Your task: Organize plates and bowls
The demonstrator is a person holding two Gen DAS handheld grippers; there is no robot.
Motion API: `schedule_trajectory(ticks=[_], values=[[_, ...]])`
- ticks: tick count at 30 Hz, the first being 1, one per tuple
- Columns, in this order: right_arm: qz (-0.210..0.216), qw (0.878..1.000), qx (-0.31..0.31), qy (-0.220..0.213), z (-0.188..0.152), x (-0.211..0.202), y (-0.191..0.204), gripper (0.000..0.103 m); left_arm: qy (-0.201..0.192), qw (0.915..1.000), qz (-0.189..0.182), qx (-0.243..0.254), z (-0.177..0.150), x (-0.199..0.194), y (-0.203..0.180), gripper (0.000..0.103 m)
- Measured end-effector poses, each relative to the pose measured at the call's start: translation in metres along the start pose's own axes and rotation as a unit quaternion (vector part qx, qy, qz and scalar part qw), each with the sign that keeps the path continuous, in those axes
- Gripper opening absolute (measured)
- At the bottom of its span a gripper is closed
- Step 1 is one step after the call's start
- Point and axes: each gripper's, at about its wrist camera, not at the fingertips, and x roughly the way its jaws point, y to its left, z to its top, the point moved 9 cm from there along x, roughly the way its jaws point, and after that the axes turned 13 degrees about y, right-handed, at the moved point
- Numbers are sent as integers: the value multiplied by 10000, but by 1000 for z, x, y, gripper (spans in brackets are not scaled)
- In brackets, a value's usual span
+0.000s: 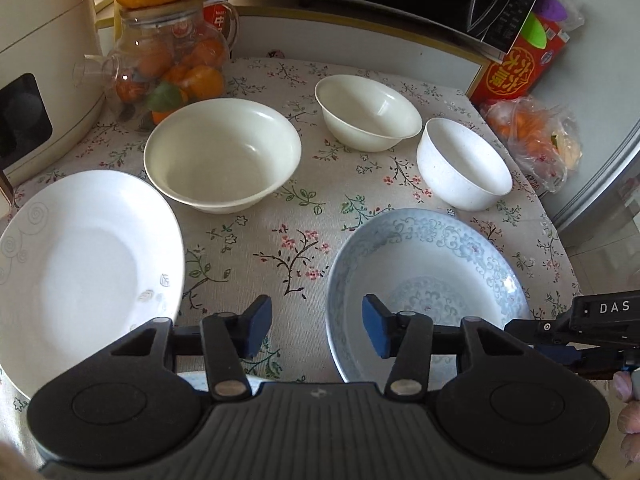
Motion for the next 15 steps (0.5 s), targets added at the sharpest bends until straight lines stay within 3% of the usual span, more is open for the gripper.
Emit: schedule_trajectory(ticks=[3, 5, 7, 9, 15], values=[[60, 9999, 107, 11, 2, 3, -3, 30, 242, 9996, -34, -140, -3, 10, 3, 24], [70, 9999, 92, -28, 3, 4, -2, 25, 311, 9991, -169, -250, -4, 12, 2, 20], [108, 9999, 90, -25, 5, 6, -2, 17, 321, 9987, -267, -277, -4, 12, 1, 9], [174, 9998, 125, 5, 6, 9, -1, 10, 282, 9990, -219, -254, -4, 10, -1, 6], [-24, 9998, -27, -170, 8, 11, 5, 8, 159, 9994, -85, -286, 1, 9, 0, 6]])
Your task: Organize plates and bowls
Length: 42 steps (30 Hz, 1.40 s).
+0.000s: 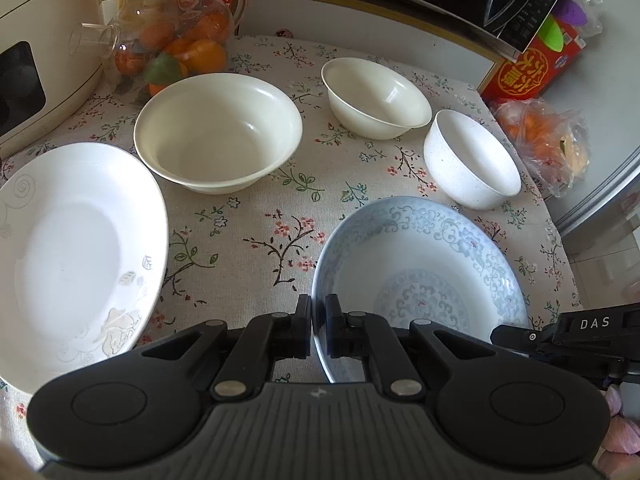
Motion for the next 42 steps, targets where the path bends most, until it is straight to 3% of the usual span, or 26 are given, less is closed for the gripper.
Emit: schedule_trajectory(ticks=[8, 29, 36, 39, 42], values=[[-89, 9996, -148, -243, 7, 4, 17, 7, -477, 9984, 274, 160, 12, -16, 4, 0], [-70, 9997, -212, -95, 6, 16, 31, 7, -320, 9993, 216, -33, 11, -13, 11, 1], [-286, 9976, -610, -155, 0, 9, 40, 18, -217, 9995, 155, 138, 7, -18, 8, 5], [-296, 9970, -705, -110, -3, 8, 42, 20, -235, 9993, 170, 246, 5, -22, 6, 15], [-346, 9964, -771, -85, -6, 5, 43, 33, -239, 9989, 227, 325, 2, -28, 8, 22]])
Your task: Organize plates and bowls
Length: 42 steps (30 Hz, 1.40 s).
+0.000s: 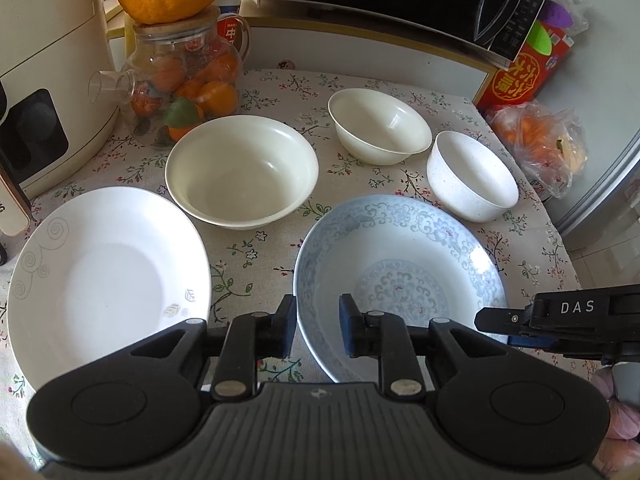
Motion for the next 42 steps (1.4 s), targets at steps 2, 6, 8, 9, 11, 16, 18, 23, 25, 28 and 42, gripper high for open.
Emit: schedule_trajectory(ticks=[2, 6, 8, 9, 11, 16, 18, 23, 25, 28, 42], values=[[-40, 10000, -43, 18, -2, -3, 1, 37, 76, 10000, 47, 35, -4, -5, 4, 23], [17, 9996, -271, 113, -10, -11, 10, 49, 54, 9998, 142, 119, -13, -18, 16, 44], [53, 9991, -402, 139, -15, -15, 15, 60, -27, 9997, 200, 139, -18, -27, 23, 55], [87, 9987, -479, 152, -18, -17, 18, 64, -55, 9997, 204, 143, -19, -30, 26, 61], [135, 9980, -586, 205, -22, -19, 23, 67, -97, 9996, 188, 166, -22, -38, 32, 69], [241, 9958, -806, 371, -35, -20, 36, 75, -76, 9992, 247, 306, -33, -48, 43, 84], [279, 9948, -868, 444, -41, -19, 41, 77, -25, 9992, 257, 314, -38, -49, 48, 87], [426, 9925, -800, 821, -54, -9, 47, 82, 302, 9992, 106, 244, -56, -47, 64, 95], [533, 9906, -752, 1007, -61, -4, 50, 82, 428, 9989, 16, 187, -62, -47, 68, 96], [573, 9879, -798, 1198, -71, 2, 55, 82, 558, 9983, -28, 160, -70, -47, 74, 96], [273, 9801, -1233, 1531, -96, 24, 73, 82, 1085, 9932, -368, -196, -95, -37, 92, 79]])
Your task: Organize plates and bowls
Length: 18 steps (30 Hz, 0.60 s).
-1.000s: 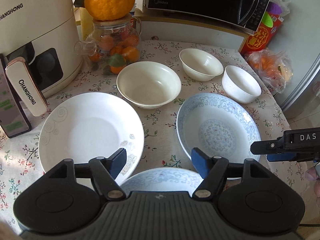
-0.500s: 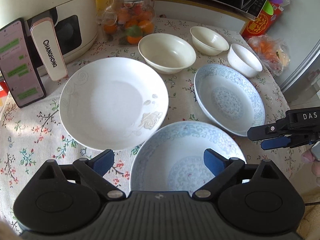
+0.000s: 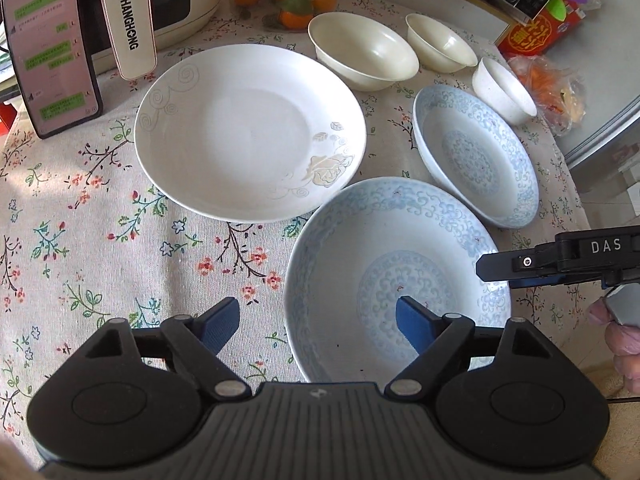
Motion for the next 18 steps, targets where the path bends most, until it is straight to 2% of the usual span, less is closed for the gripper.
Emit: schedule_trajectory(ticks=[5, 11, 14, 16, 17, 18], values=[[226, 9995, 6, 221, -5, 9, 3, 78, 72, 10000, 10, -5, -3, 4, 2, 68], [342, 9992, 58, 190, -5, 8, 2, 71, 162, 9999, 20, -53, -5, 10, 4, 56], [413, 9989, 50, 209, -6, 8, 2, 60, 200, 9997, -31, -118, -6, 13, 6, 46], [537, 9981, 41, 293, -8, 10, 3, 40, 249, 9996, -73, -137, -7, 15, 7, 36], [587, 9977, 48, 339, -9, 12, 3, 35, 269, 9995, -100, -155, -8, 16, 7, 32], [571, 9977, 49, 363, -10, 13, 2, 32, 287, 9994, -121, -170, -8, 17, 7, 23]])
